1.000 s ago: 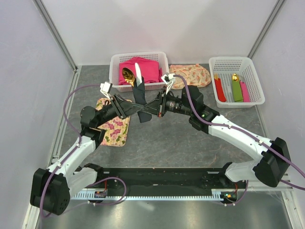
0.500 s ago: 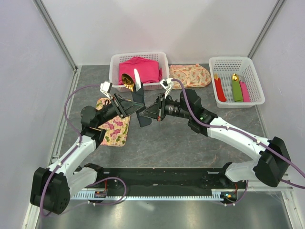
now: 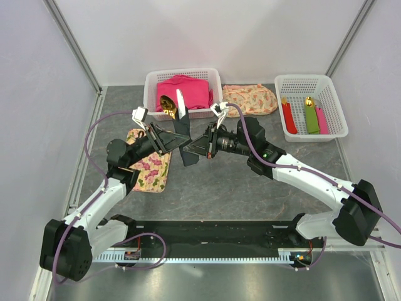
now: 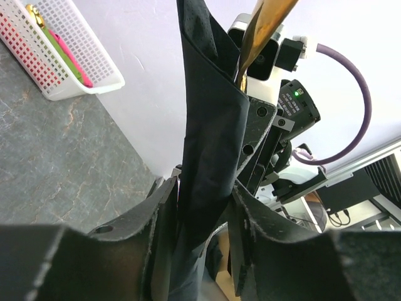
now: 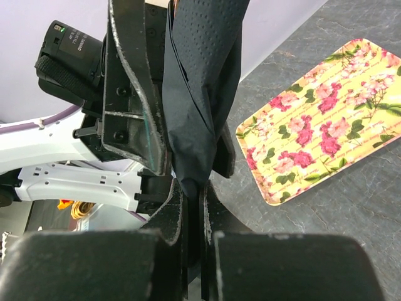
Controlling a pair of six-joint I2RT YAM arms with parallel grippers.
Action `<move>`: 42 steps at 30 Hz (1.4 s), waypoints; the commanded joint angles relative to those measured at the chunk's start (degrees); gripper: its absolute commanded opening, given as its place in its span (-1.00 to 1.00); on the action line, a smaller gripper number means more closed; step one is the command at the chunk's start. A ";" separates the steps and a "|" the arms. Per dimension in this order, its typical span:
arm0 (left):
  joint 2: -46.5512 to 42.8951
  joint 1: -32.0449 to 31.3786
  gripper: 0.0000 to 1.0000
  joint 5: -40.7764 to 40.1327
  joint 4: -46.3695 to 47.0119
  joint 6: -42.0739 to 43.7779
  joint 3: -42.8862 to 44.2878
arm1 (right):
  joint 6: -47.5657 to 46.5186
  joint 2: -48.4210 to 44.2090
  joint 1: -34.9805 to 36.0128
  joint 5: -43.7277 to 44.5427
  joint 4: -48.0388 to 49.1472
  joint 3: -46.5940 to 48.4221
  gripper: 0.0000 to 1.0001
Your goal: Place the utensils on the paper napkin and roll it up
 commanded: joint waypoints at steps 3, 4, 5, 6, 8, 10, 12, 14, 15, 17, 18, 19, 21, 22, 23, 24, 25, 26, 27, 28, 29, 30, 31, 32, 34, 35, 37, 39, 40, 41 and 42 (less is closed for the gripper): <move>0.21 -0.17 0.01 -0.29 0.18 0.34 0.66 | 0.74 -0.79 0.21 -0.94 6.17 2.17 -1.00; 0.21 -0.26 -0.06 -0.20 0.18 0.43 0.66 | 0.83 -0.79 0.21 -1.03 6.17 2.17 -1.00; 0.30 -0.34 -0.11 -0.28 0.09 0.43 0.74 | 0.83 -0.71 0.30 -1.21 6.17 2.08 -1.00; 0.30 -0.35 -0.16 -0.20 0.09 0.43 0.83 | 0.83 -0.79 0.21 -1.21 6.17 2.08 -1.00; 0.30 -0.43 -0.31 -0.02 0.26 0.52 0.92 | 0.91 -0.71 0.21 -1.30 6.17 2.08 -1.00; 0.47 -0.61 -0.56 0.15 0.70 0.35 1.01 | 0.91 -0.71 0.21 -1.30 6.26 2.08 -1.00; 0.47 -0.70 -0.80 0.24 0.79 0.26 1.10 | 0.91 -0.62 0.21 -1.38 6.26 2.08 -1.00; 0.47 -0.61 -0.96 0.42 0.88 -0.09 1.36 | 0.83 -0.62 0.21 -1.38 6.17 1.99 -1.00; 0.47 -0.61 -0.96 0.50 1.14 -0.27 1.45 | 0.74 -0.62 0.21 -1.38 6.00 1.99 -1.00; 0.47 -0.70 -0.96 0.86 1.58 -0.36 1.97 | 0.48 -0.62 0.04 -1.47 5.39 2.08 -1.00; 0.56 -0.61 -0.96 0.94 1.84 -0.36 2.24 | -0.13 -0.70 0.12 -1.47 4.95 2.17 -0.99; 0.47 -0.61 -0.96 1.29 2.37 -0.01 2.50 | -0.49 -0.71 0.12 -1.47 4.42 2.34 -0.89; 0.47 -0.61 -0.96 1.65 2.81 0.34 3.03 | -0.93 -1.05 -0.14 -1.38 2.23 2.78 -0.45; 0.39 -0.61 -0.96 1.82 2.81 0.69 3.20 | -1.45 -1.06 -0.31 -1.38 1.26 3.22 -0.31; 0.47 -0.52 -0.96 1.91 2.90 0.78 3.38 | -1.72 -1.23 -0.84 -1.47 -0.40 3.40 -0.18; 0.56 -0.43 -0.96 2.00 2.81 0.87 3.38 | -1.98 -1.49 -1.02 -1.65 -1.11 3.49 0.05; 0.56 -0.52 -0.96 1.83 2.73 1.13 3.38 | -2.51 -1.67 -1.28 -1.74 -1.73 3.75 0.14; 0.56 -0.43 -0.96 1.82 2.64 1.31 3.38 | -2.77 -1.85 -1.98 -1.82 -3.04 4.01 0.17; 0.65 -0.52 -0.96 1.74 2.64 1.40 3.30 | -3.04 -2.37 -2.33 -1.82 -3.75 4.19 0.22; 0.74 -0.52 -0.96 1.82 2.64 1.66 3.38 | -3.48 -2.72 -2.95 -1.82 -4.45 4.62 0.23; 0.82 -0.52 -0.96 1.65 2.55 1.75 3.38 | -4.87 -3.25 -3.04 -1.48 -5.85 4.89 0.25; 0.91 -0.52 -0.96 1.65 2.20 2.01 3.38 | -5.58 -3.43 -3.13 -1.12 -6.82 5.59 0.25; 1.09 -0.52 -0.96 1.47 2.02 2.36 3.47 | -6.46 -3.69 -3.13 -0.77 -7.79 5.94 0.26; 1.18 -0.52 -0.96 1.30 1.85 2.54 3.56 | -7.60 -3.95 -3.13 -0.51 -9.19 6.30 0.27; 1.44 -0.43 -0.96 1.03 1.41 2.89 3.73 | -8.05 -4.13 -3.13 -0.24 -9.91 6.83 0.27; 1.61 -0.52 -0.96 1.03 1.32 2.89 3.82 | -7.96 -4.22 -3.13 -0.50 -9.91 6.91 0.26; 1.70 -0.52 -0.96 1.03 1.41 3.07 4.00 | -7.09 -3.96 -3.13 -1.99 -9.82 7.44 0.24; 1.97 -0.52 -0.96 1.03 1.32 3.16 4.35 | -5.95 -3.43 -3.21 -2.61 -9.91 7.70 0.23; 2.14 -0.52 -0.96 1.03 1.32 3.16 4.52 | -5.59 -3.26 -3.04 -3.05 -9.91 7.62 0.23; 2.14 -0.52 -0.96 1.03 1.32 3.07 4.70 | -5.24 -2.65 -3.13 -3.05 -9.91 7.53 0.22; 2.32 -0.52 -0.96 0.95 1.32 3.16 4.79 | -4.72 -2.55 -2.95 -3.14 -9.91 7.18 0.22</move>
